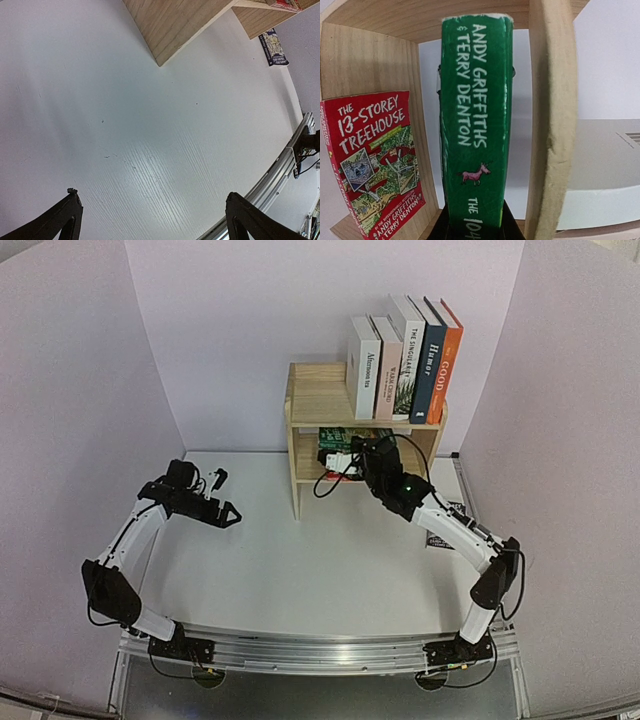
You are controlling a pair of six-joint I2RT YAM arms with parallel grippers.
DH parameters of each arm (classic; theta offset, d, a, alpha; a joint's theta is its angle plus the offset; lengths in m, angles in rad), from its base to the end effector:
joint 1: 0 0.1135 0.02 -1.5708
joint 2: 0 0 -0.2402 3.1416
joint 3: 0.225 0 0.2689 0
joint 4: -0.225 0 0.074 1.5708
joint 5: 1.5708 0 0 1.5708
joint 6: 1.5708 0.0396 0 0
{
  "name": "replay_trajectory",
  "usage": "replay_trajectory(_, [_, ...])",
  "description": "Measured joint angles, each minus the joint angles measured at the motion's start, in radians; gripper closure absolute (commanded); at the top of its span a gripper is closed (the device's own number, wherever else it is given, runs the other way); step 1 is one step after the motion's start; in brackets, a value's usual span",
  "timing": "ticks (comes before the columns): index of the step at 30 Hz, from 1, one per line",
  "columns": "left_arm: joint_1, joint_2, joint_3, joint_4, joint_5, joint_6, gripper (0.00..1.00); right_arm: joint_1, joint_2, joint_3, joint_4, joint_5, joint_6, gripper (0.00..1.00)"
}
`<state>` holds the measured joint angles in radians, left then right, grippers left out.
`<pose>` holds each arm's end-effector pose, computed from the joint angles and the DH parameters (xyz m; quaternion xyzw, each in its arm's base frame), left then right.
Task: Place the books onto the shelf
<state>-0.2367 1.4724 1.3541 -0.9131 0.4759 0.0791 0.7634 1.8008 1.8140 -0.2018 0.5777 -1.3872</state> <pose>0.3067 -0.0926 0.2875 0.2093 0.9152 -0.2469 0.2402 0.3338 0.2895 0.3907 -0.5635 0.5109 -0.3964 0.5141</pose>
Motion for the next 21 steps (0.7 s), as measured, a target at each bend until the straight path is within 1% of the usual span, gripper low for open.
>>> replay_trajectory(6, [0.0, -0.009, -0.009, 0.007, 0.0, -0.001, 0.0, -0.017, 0.001, -0.113, 0.007, -0.02, 0.005, 1.0])
replay_trajectory(10, [0.0, -0.009, -0.01, 0.008, 0.0, -0.001, 0.0, -0.029, 0.006, -0.16, -0.005, -0.04, 0.017, 1.0])
replay_trajectory(21, [0.0, -0.009, -0.02, 0.019, 0.001, -0.001, 0.0, -0.04, 0.006, -0.178, -0.032, -0.078, 0.038, 1.0])
